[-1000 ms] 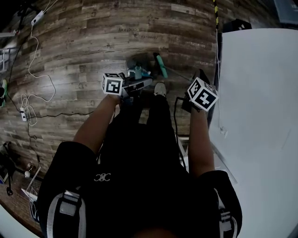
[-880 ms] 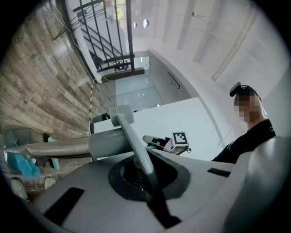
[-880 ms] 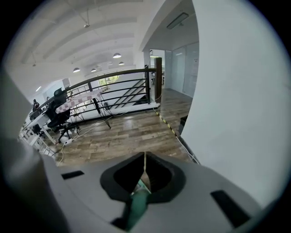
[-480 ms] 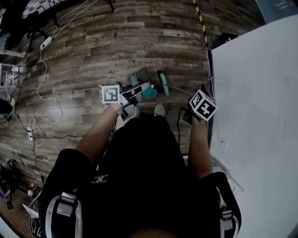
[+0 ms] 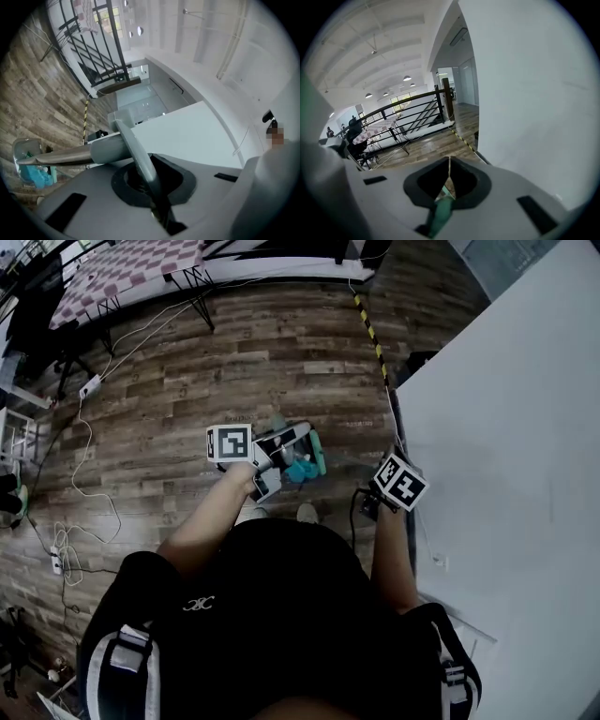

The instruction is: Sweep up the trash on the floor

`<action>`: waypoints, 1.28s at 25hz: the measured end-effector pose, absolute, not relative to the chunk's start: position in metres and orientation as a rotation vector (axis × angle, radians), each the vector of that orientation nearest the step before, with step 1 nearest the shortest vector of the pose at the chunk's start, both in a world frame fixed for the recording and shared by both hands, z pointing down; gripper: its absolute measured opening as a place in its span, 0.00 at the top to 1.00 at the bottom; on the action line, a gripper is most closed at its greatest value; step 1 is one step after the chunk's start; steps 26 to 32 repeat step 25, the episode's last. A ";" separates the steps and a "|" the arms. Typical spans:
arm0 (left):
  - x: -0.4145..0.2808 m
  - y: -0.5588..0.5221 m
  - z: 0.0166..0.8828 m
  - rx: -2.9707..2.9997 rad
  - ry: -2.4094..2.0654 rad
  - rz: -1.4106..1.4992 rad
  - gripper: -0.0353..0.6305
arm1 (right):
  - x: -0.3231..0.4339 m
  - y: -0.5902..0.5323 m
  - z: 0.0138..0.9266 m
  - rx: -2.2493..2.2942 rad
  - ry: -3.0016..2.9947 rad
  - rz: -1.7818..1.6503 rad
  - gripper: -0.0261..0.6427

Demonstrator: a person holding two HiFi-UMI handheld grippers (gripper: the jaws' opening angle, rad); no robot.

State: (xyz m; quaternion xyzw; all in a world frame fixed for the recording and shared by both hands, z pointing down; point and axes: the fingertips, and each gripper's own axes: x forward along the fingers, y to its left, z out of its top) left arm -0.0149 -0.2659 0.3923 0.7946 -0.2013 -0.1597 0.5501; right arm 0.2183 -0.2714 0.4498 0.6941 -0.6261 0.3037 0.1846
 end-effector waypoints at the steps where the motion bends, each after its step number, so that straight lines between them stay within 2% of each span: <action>1: -0.010 -0.270 0.386 1.881 -0.467 -0.387 0.95 | 0.223 -0.272 0.445 1.970 -1.763 0.851 0.92; 11: 0.012 -0.310 0.357 1.829 -0.437 -0.516 0.95 | 0.277 -0.277 0.427 2.087 -1.701 0.834 0.92; 19: 0.040 -0.326 0.360 1.834 -0.400 -0.463 0.95 | 0.312 -0.276 0.421 2.184 -1.632 0.848 0.92; 32: 0.051 -0.335 0.361 1.822 -0.377 -0.452 0.95 | 0.327 -0.277 0.416 2.222 -1.594 0.838 0.92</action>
